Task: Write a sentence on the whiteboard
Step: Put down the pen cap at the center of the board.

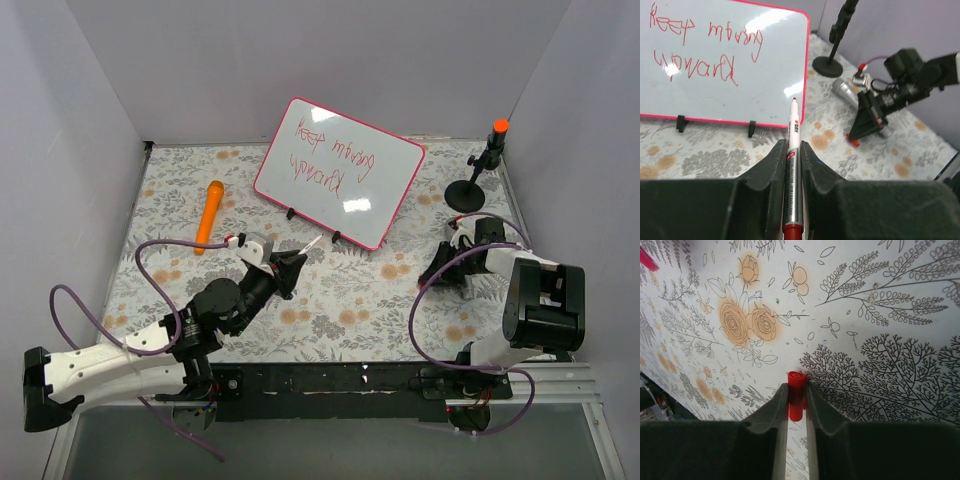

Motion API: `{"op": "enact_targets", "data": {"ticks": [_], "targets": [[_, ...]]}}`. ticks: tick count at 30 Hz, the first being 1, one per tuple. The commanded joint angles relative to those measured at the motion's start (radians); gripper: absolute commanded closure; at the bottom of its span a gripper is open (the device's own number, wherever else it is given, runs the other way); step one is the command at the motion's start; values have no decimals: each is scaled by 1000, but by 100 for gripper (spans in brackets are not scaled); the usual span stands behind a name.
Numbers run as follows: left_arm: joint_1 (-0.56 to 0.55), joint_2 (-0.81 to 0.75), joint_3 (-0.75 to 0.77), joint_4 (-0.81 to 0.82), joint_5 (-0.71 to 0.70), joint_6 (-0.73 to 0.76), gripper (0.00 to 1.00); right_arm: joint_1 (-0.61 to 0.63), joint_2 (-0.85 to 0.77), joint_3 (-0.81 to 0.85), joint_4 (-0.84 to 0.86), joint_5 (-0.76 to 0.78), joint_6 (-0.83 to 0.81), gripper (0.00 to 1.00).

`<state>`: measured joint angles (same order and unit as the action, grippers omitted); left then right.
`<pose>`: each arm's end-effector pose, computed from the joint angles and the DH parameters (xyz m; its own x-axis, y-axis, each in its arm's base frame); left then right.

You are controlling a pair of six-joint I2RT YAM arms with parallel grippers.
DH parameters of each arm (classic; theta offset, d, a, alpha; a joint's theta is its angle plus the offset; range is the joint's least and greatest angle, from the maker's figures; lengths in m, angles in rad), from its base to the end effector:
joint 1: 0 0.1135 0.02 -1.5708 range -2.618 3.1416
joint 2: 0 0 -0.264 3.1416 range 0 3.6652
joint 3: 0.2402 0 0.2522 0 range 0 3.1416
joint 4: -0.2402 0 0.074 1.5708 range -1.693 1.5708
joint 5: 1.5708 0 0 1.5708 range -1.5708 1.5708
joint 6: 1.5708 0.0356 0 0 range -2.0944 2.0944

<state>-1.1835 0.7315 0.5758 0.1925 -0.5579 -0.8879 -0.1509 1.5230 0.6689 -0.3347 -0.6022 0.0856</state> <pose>0.0850 -0.1586 0.3150 -0.4456 -0.6501 -0.6155 0.3804 0.4849 -0.7875 0.2522 -0.0180 0.1360 -0.9213 0.2114 -0.3265 -0.0061 0.8314 0.5556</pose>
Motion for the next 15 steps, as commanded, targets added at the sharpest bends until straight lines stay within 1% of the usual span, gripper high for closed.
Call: {"op": "enact_targets", "data": {"ticks": [1,3,4,5,7,8,9,10,11,12,13,14,15], "targets": [[4,-88,22,-245,-10,159,100,28,-24,35,-61,119,-72,70],[4,-133,-5,-246,-20,164,100,28,-35,58,-93,102,-84,64],[4,-156,-39,-240,-26,164,100,28,-49,70,-110,98,-130,58],[5,-205,-60,-235,-30,161,100,28,-55,92,-127,90,-148,57],[5,-251,-103,-220,-31,161,100,30,-87,118,-167,73,-190,51],[5,-279,-97,-222,-11,161,100,30,-95,132,-187,62,-210,47],[4,-287,-85,-252,-10,155,100,30,-101,170,-225,45,-224,46],[4,-296,-79,-252,-14,170,100,30,-110,191,-252,36,-286,46],[4,-303,-83,-251,-16,178,100,30,-115,219,-279,21,-332,41],[4,-316,-83,-252,-8,184,100,31,-116,277,-340,-20,-393,40],[4,-320,-80,-258,1,187,100,34,-122,319,-389,-51,-604,40],[5,-325,-79,-264,9,190,100,34,-129,346,-479,-80,-720,38],[5,-334,-79,-268,24,193,100,34,-135,398,-530,-141,-976,37]]}}
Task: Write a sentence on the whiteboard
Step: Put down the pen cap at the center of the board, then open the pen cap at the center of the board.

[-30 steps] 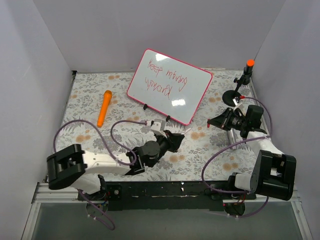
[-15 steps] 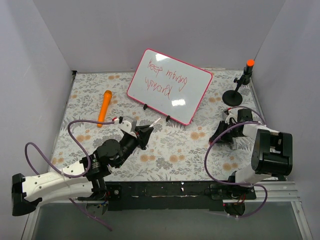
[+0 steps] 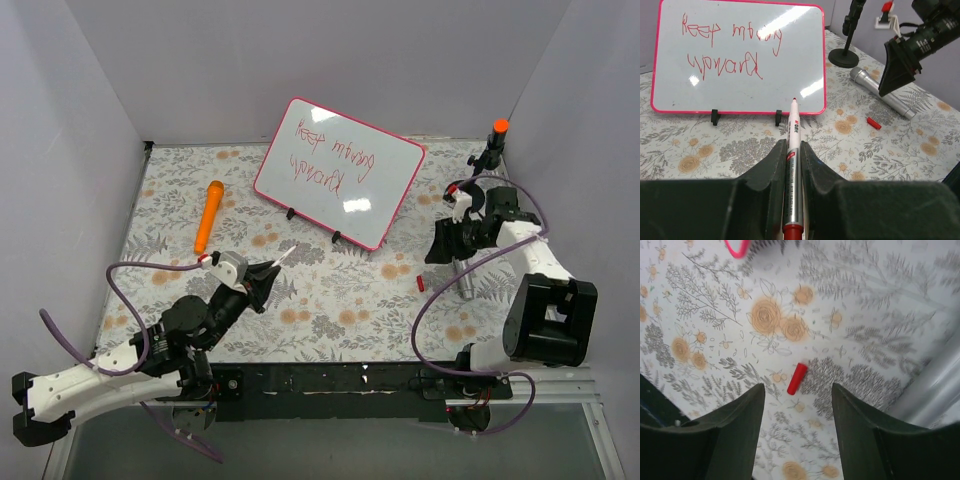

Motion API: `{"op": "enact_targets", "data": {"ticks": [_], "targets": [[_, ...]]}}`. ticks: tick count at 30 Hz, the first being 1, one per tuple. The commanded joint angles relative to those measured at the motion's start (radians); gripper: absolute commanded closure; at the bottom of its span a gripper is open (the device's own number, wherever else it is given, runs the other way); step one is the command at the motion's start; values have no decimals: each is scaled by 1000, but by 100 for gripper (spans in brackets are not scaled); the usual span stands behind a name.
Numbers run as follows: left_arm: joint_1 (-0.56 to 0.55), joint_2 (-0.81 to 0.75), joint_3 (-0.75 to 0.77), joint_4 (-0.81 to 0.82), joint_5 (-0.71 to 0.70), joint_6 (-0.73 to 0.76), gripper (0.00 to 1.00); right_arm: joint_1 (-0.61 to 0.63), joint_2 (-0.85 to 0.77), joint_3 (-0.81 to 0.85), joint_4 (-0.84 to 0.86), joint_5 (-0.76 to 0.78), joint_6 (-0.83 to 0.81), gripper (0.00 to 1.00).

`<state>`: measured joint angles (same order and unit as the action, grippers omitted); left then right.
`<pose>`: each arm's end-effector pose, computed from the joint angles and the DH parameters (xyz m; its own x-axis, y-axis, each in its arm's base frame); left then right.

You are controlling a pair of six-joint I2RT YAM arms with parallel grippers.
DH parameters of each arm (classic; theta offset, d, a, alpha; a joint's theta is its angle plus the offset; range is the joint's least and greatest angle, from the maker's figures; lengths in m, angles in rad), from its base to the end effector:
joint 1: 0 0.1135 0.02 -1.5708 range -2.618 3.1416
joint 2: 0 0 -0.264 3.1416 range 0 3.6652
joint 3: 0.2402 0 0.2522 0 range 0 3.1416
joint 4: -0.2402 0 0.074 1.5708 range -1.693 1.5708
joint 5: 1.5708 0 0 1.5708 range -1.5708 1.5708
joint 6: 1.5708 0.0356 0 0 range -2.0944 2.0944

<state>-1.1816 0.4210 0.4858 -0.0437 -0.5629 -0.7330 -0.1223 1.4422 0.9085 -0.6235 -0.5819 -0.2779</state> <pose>0.0645 -0.1072 0.2993 -0.3821 -0.5595 -0.7355 0.4364 0.5923 -0.6773 0.2696 -0.0134 0.2074 -0.8418 -0.1274 -0.5246 -0.3621 0.8539 0.3737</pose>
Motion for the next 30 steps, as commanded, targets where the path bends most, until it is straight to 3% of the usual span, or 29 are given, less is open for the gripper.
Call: {"op": "enact_targets", "data": {"ticks": [1,2,3,4,6,10,13,19,30], "targets": [[2,-24,11,-33,31,41,100,15,-68,176,-283,-180,-741,36],[2,-27,13,-41,31,49,100,22,-75,185,-379,-193,-883,36],[2,-27,13,-44,23,52,100,29,-83,191,-434,-212,-1222,30],[2,-27,13,-50,18,55,100,35,-103,173,-494,-208,-1418,22],[4,-27,13,-58,14,58,100,53,-123,133,-564,-129,-1806,21],[2,-31,16,-71,-6,60,100,189,-56,119,-486,31,-1880,22],[4,-42,10,-73,-22,63,100,245,27,151,-492,89,-1935,26],[4,-59,5,-71,-45,66,100,311,113,86,-346,272,-1997,36],[10,-50,-4,-61,-45,67,100,348,188,70,-282,326,-2049,37]]}}
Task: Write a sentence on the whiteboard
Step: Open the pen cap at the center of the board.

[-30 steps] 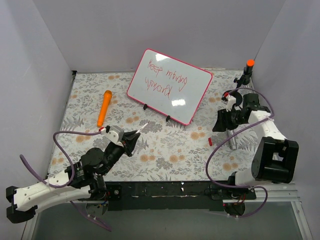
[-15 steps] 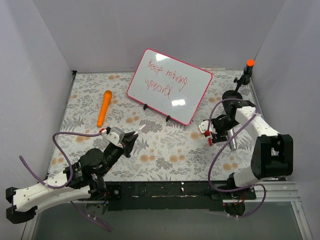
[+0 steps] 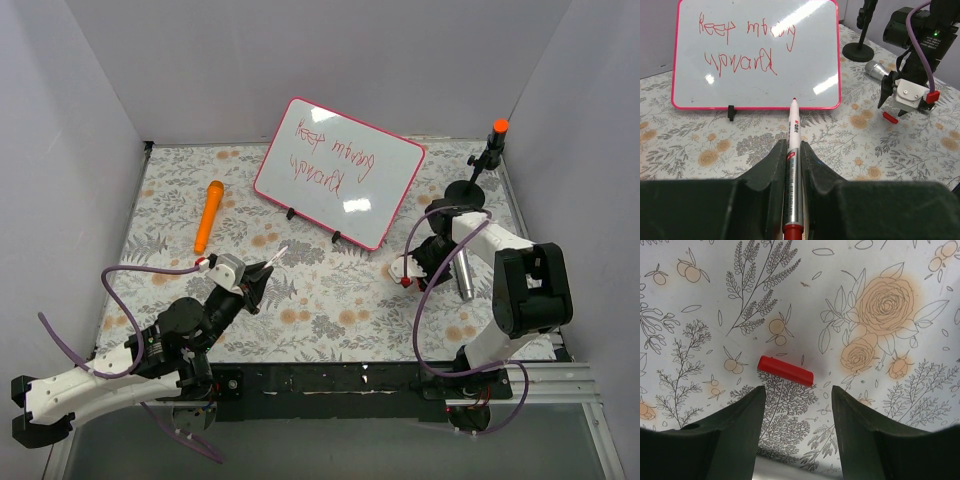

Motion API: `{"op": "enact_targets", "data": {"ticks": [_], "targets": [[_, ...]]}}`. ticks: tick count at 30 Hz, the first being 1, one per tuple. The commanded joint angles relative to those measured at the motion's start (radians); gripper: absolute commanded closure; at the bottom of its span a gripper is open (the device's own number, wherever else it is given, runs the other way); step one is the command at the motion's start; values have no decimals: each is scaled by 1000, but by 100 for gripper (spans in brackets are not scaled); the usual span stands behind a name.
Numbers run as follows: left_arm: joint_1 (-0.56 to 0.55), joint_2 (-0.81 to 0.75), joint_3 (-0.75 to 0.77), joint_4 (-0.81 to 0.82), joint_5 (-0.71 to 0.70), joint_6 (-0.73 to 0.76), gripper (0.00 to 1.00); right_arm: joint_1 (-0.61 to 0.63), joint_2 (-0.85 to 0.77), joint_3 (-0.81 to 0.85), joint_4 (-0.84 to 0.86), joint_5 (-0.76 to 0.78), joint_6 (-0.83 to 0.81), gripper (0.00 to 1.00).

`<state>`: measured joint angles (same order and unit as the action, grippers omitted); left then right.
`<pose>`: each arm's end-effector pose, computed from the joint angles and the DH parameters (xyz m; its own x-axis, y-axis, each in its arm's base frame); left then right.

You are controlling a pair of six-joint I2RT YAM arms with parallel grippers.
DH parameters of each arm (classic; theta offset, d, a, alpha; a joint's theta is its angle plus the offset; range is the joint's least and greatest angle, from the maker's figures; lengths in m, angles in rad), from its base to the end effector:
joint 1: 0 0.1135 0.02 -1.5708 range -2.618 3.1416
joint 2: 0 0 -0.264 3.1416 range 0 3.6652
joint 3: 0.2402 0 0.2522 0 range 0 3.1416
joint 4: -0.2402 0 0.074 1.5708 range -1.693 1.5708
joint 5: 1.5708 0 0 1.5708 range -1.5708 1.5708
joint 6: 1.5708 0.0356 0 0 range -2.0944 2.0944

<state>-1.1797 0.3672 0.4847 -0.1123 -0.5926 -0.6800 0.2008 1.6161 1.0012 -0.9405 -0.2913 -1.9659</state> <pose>0.0616 -0.0972 0.2971 -0.3468 -0.5272 -0.7757 0.4320 0.6443 -0.6310 0.2609 0.0635 0.1768 0.5574 -0.7887 -0.2591 -0.8291 -0.5450 -0.1247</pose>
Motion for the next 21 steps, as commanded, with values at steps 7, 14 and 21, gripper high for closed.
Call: {"op": "enact_targets", "data": {"ticks": [7,14,21], "targets": [[12,-1,-5,10,-15,13,100,45,39,-35,60,26,-353,39],[14,-4,-5,11,-10,10,100,46,38,-67,55,27,-329,50],[14,-8,-3,7,-7,7,100,45,38,-95,68,4,-199,64]]}}
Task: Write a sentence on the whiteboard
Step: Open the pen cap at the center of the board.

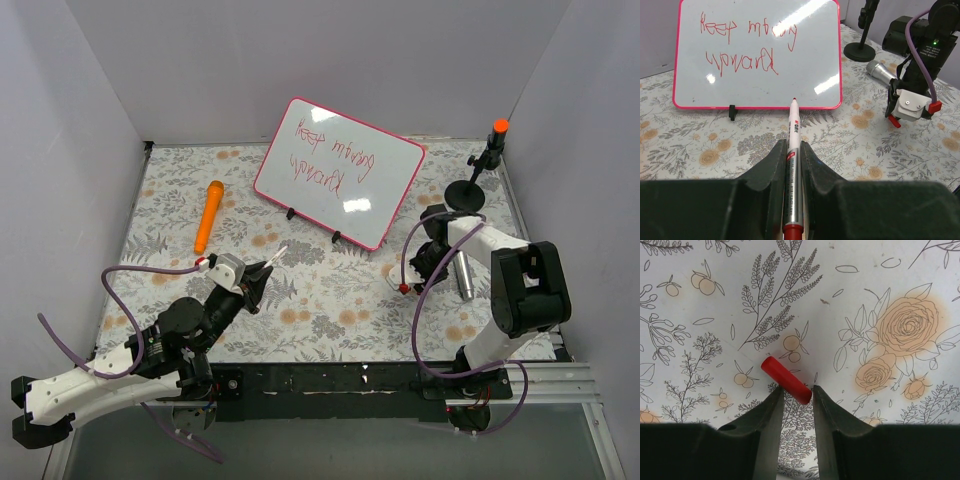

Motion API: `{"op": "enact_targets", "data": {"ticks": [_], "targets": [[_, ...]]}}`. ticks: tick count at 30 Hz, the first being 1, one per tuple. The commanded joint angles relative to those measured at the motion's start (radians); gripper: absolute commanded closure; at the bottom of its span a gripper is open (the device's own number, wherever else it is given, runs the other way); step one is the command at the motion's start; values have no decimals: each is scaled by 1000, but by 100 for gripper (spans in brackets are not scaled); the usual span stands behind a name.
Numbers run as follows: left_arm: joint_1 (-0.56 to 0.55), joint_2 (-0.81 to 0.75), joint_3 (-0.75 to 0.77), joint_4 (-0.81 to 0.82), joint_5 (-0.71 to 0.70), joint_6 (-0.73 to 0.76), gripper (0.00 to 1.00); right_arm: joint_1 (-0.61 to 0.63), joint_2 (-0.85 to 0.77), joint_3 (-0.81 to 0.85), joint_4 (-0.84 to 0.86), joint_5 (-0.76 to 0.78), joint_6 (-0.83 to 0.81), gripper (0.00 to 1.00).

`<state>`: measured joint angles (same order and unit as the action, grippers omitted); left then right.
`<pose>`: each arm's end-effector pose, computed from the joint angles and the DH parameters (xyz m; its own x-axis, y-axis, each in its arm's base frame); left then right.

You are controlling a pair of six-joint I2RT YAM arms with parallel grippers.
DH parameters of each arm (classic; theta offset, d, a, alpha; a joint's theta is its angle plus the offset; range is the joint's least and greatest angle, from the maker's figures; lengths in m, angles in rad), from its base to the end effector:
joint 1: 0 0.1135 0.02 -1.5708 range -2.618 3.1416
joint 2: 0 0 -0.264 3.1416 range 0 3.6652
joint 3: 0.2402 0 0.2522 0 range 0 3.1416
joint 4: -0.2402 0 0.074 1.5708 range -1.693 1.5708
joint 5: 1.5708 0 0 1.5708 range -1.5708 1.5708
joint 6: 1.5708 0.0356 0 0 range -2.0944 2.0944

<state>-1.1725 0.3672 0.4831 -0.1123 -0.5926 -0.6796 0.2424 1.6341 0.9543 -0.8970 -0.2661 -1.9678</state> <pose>0.0623 -0.0969 0.2966 -0.3433 -0.5283 -0.7766 0.4271 0.6486 -0.6300 0.2543 0.0725 0.1613 0.5875 -0.7713 -0.2448 -0.8063 -0.5836 -0.0961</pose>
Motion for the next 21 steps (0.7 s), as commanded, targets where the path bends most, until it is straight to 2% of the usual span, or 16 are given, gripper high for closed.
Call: {"op": "enact_targets", "data": {"ticks": [1,4,8,14,19,21], "targets": [[7,-10,-1,5,-7,6,100,5,18,-51,30,-25,-178,65],[7,-10,2,5,-4,3,100,5,6,-66,52,-50,-93,69],[8,-8,0,5,-3,2,100,8,-13,-88,81,-79,24,66],[8,6,0,3,10,0,100,17,-45,-132,87,-120,26,62],[8,21,0,3,34,-5,100,29,-33,-138,84,-120,52,68],[8,22,-1,6,48,-6,100,38,-31,-146,82,-127,60,68]]}}
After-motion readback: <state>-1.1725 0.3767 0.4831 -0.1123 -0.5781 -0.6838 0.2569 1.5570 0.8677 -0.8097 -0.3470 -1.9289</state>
